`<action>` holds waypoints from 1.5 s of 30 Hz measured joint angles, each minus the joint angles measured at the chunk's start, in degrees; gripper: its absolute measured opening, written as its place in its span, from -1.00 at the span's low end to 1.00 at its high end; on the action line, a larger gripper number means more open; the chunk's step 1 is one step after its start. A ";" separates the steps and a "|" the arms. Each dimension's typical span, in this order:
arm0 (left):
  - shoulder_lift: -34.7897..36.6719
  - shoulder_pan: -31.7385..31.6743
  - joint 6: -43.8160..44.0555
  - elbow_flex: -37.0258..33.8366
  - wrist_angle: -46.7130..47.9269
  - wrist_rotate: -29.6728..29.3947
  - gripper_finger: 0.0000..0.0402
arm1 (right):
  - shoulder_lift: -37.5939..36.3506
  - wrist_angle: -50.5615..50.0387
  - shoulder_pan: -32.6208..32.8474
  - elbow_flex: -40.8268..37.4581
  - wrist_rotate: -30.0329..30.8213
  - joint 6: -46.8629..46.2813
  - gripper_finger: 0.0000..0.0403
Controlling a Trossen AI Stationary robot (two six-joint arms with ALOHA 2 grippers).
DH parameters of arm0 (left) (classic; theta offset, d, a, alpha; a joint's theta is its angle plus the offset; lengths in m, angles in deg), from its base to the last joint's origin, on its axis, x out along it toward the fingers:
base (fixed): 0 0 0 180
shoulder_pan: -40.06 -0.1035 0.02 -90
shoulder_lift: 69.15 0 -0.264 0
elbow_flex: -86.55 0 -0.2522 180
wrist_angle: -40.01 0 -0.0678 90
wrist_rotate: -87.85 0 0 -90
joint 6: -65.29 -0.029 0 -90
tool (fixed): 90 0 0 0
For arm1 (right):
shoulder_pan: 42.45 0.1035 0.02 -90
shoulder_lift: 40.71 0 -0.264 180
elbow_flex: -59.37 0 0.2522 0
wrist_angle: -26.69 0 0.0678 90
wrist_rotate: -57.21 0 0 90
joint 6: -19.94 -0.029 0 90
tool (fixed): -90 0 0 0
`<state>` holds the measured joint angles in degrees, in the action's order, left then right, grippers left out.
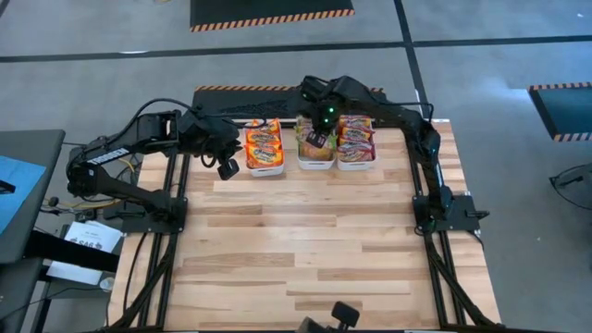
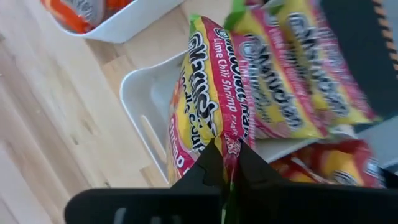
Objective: Sort Maruchan noodles
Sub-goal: Put the green noodle pack into the center white bin
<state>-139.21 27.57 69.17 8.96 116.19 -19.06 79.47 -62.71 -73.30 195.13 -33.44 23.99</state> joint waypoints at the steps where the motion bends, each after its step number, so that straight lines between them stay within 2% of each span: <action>1: 0.00 0.00 0.00 0.00 0.06 0.00 -0.74 | 0.00 -0.67 0.00 0.91 0.80 -0.31 -0.93; 6: 0.00 0.00 0.30 0.00 0.38 -0.01 -0.74 | -0.04 -0.41 -0.02 4.15 1.36 -2.46 -0.94; 18: 0.00 0.00 1.33 0.00 1.66 -0.02 -0.74 | 0.39 3.31 3.33 3.09 2.01 -5.54 -0.94; 31: -0.02 0.00 1.03 0.02 2.58 0.00 -0.74 | 5.16 -0.23 3.26 3.01 4.18 -6.13 -0.92; 40: -0.02 0.00 1.38 0.02 3.89 0.01 -0.74 | 7.44 -5.52 3.72 2.98 6.62 -3.26 -0.69; 45: -0.02 0.00 1.36 0.02 3.89 0.00 -0.74 | 7.50 -5.17 3.76 3.00 6.87 -1.90 -0.57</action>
<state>-139.23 27.57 70.52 8.98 120.07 -19.06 86.97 -67.89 -69.54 198.12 -26.57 22.09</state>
